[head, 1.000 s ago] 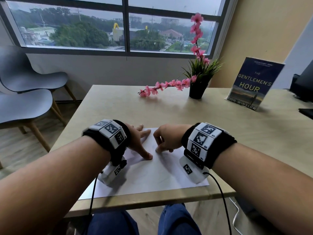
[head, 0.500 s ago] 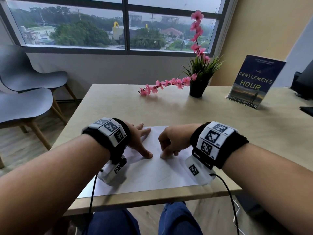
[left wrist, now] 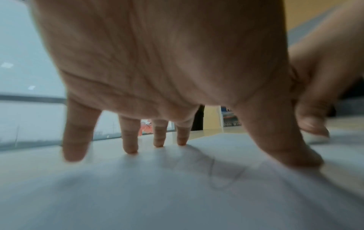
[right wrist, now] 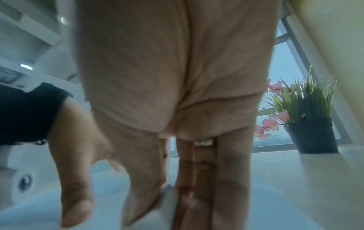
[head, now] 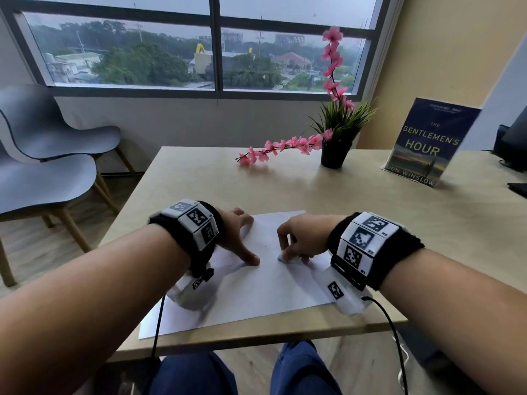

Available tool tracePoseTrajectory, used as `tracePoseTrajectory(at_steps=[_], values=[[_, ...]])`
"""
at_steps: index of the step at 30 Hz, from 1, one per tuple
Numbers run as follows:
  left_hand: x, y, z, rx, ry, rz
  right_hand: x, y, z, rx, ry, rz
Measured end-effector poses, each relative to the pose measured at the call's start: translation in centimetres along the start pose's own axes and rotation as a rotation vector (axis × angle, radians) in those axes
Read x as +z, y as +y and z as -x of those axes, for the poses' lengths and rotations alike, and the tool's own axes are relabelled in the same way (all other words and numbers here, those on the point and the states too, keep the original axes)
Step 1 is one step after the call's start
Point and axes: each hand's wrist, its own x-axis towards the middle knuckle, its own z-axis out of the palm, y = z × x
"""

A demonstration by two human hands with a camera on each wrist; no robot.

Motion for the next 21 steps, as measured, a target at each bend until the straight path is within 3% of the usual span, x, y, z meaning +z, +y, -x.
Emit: tracePoseTrajectory(at_steps=[4,10,15,21], values=[[-0.1,0.7,0.7,-0.005,0.109,-0.112,-0.5,0.0,-0.3,0.065,0.046,-0.037],[0.9,0.4,1.2,0.027,-0.069,-0.012,-0.5,-1.0,-0.3,0.092,0.063,0.005],[1.0,0.3,1.5,0.040,-0.057,0.007,0.0,-2.7,-0.3,0.017,0.014,0.011],[1.0,0.3,1.6,0.037,-0.054,0.016,-0.9,-1.9,-0.3,0.114,0.095,0.023]])
